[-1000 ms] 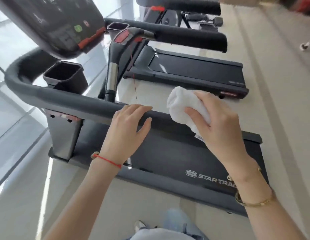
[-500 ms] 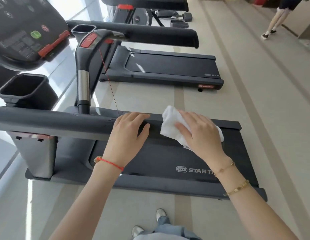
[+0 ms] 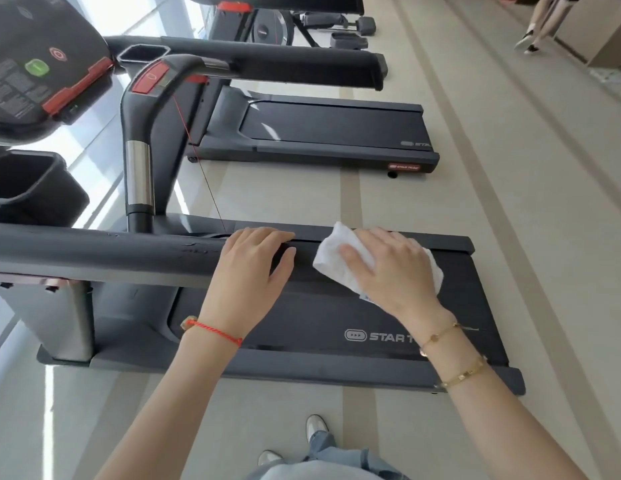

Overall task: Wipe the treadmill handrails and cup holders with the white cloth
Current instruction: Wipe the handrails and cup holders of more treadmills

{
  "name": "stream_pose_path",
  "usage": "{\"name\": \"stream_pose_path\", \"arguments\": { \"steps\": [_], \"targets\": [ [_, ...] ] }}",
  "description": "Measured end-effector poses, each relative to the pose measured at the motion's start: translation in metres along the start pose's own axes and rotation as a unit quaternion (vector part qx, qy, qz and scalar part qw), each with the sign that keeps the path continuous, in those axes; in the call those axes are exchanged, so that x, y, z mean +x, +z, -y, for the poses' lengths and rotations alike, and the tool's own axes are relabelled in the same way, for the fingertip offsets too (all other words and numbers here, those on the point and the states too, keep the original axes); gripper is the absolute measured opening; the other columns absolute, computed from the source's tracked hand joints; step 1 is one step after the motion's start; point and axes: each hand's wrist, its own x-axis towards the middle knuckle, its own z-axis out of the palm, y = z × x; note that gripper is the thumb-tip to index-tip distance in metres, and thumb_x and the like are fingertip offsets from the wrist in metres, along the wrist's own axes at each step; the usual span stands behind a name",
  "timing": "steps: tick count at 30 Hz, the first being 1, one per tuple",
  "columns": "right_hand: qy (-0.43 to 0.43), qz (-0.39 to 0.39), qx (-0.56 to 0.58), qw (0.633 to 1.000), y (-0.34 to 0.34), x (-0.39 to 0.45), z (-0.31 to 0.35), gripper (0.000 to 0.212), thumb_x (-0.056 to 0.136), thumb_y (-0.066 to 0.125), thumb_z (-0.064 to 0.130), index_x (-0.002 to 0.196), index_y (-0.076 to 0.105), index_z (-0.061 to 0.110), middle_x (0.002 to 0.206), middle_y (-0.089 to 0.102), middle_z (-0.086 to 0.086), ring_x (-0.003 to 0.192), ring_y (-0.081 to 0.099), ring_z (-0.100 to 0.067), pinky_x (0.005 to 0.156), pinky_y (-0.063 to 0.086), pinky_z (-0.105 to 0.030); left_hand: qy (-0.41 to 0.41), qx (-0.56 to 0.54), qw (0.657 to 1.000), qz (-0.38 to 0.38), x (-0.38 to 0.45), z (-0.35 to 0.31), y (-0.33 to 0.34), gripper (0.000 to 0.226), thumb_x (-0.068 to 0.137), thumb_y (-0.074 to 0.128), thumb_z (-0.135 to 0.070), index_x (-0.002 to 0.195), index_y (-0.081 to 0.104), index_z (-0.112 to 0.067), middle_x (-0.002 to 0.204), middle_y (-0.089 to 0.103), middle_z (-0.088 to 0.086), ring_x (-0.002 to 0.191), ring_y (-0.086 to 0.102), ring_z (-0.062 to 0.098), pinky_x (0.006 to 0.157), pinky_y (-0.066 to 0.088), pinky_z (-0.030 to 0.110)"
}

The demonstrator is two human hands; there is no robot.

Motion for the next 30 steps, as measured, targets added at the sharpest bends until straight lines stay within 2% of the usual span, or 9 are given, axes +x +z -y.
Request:
{"name": "stream_pose_path", "arguments": {
  "steps": [6,11,14,19,21,24,26,28,30],
  "targets": [
    [-0.049,-0.038,0.064,0.996,0.002,-0.021,-0.020,0.040,0.098,0.037,0.056,0.122,0.058,0.032,0.107,0.060,0.011,0.095,0.054,-0.016,0.085,0.042,-0.033,0.015,0.003,1.000,0.021,0.012,-0.021,0.021,0.026,0.099,0.051,-0.020,0.117,0.067,-0.012,0.110,0.068,0.001,0.103,0.060,0.024,0.106,0.035,0.034],
    [0.149,0.117,0.294,0.937,-0.008,0.002,-0.048,0.043,0.088,0.041,0.064,0.079,0.058,0.025,0.067,0.057,0.014,0.065,0.053,-0.007,0.065,0.041,-0.031,0.016,0.020,0.999,0.024,0.014,-0.031,0.032,0.026,0.100,0.050,-0.021,0.116,0.068,-0.012,0.108,0.070,0.001,0.100,0.062,0.023,0.110,0.032,0.036],
    [0.166,0.160,0.344,0.910,-0.008,0.012,-0.053,0.045,0.087,0.043,0.063,0.079,0.061,0.022,0.061,0.055,0.010,0.063,0.052,-0.010,0.068,0.042,-0.034,0.011,0.026,0.999,0.025,0.016,-0.035,0.037,0.027,0.100,0.049,-0.022,0.116,0.068,-0.012,0.106,0.070,0.001,0.098,0.063,0.023,0.110,0.032,0.036],
    [0.071,-0.055,0.288,0.954,0.012,-0.042,-0.044,0.026,0.096,0.040,0.052,0.113,0.053,0.037,0.109,0.055,0.023,0.102,0.052,-0.004,0.087,0.041,-0.026,0.023,0.026,0.999,0.020,0.016,-0.037,0.040,0.027,0.100,0.049,-0.023,0.116,0.068,-0.012,0.103,0.071,0.000,0.097,0.064,0.022,0.111,0.030,0.035],
    [0.059,-0.061,0.297,0.951,0.015,-0.044,-0.046,0.028,0.096,0.043,0.051,0.119,0.052,0.038,0.116,0.054,0.023,0.108,0.052,-0.004,0.091,0.039,-0.021,0.026,0.021,0.999,0.018,0.016,-0.036,0.039,0.024,0.099,0.052,-0.022,0.113,0.069,-0.012,0.102,0.071,0.000,0.096,0.064,0.023,0.109,0.033,0.035],
    [0.175,0.050,0.468,0.864,0.007,-0.021,-0.062,0.025,0.091,0.050,0.055,0.094,0.066,0.036,0.078,0.062,0.015,0.068,0.057,-0.008,0.063,0.044,-0.030,0.027,0.011,0.999,0.013,0.017,-0.037,0.038,0.021,0.098,0.053,-0.021,0.109,0.070,-0.012,0.102,0.071,0.000,0.096,0.063,0.023,0.107,0.037,0.038],
    [0.236,0.107,0.566,0.782,0.006,-0.013,-0.077,0.030,0.090,0.052,0.052,0.095,0.074,0.031,0.084,0.071,-0.002,0.079,0.066,-0.021,0.074,0.047,-0.035,0.029,0.010,0.999,0.012,0.017,-0.038,0.038,0.020,0.098,0.054,-0.021,0.107,0.070,-0.013,0.103,0.071,0.000,0.095,0.063,0.023,0.106,0.037,0.038],
    [0.290,0.107,0.570,0.761,0.009,-0.020,-0.078,0.036,0.093,0.050,0.048,0.107,0.072,0.022,0.099,0.067,-0.026,0.095,0.063,-0.038,0.082,0.049,-0.035,0.032,0.011,0.999,0.003,0.016,-0.038,0.038,0.018,0.097,0.055,-0.020,0.106,0.070,-0.014,0.102,0.071,-0.001,0.093,0.063,0.023,0.106,0.037,0.036],
    [0.314,0.061,0.559,0.765,0.012,-0.036,-0.069,0.040,0.094,0.048,0.053,0.107,0.066,0.019,0.070,0.062,-0.014,0.054,0.057,-0.028,0.053,0.051,-0.029,0.033,0.011,0.999,-0.005,0.015,-0.037,0.039,0.018,0.097,0.055,-0.021,0.106,0.070,-0.015,0.102,0.071,-0.003,0.094,0.063,0.021,0.107,0.035,0.035]
  ]
}}
